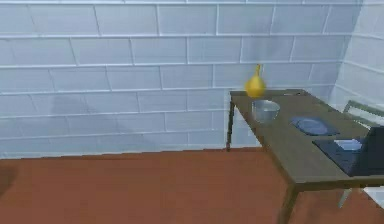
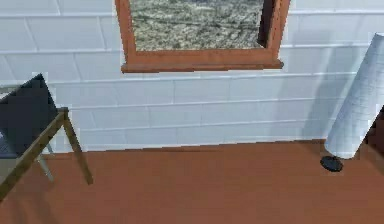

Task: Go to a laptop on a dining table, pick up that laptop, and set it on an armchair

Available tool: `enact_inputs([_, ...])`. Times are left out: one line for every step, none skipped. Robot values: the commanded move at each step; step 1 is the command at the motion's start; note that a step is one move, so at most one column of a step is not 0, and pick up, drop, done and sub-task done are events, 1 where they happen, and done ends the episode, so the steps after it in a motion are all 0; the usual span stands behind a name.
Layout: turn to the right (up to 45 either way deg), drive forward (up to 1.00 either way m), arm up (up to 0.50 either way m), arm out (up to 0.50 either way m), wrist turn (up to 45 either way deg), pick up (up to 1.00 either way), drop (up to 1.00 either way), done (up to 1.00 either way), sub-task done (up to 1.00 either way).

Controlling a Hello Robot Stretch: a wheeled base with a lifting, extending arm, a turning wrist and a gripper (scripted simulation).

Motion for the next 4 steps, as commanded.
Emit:
enact_inputs([45.0, 0.0, 0.0, 0.0, 0.0, 0.0, 0.0, 0.0, 0.0])
enact_inputs([39.0, 0.0, 0.0, 0.0, 0.0, 0.0, 0.0, 0.0, 0.0])
enact_inputs([0.0, 0.3, 0.0, 0.0, 0.0, 0.0, 0.0, 0.0, 0.0])
enact_inputs([-45.0, 0.0, 0.0, 0.0, 0.0, 0.0, 0.0, 0.0, 0.0])
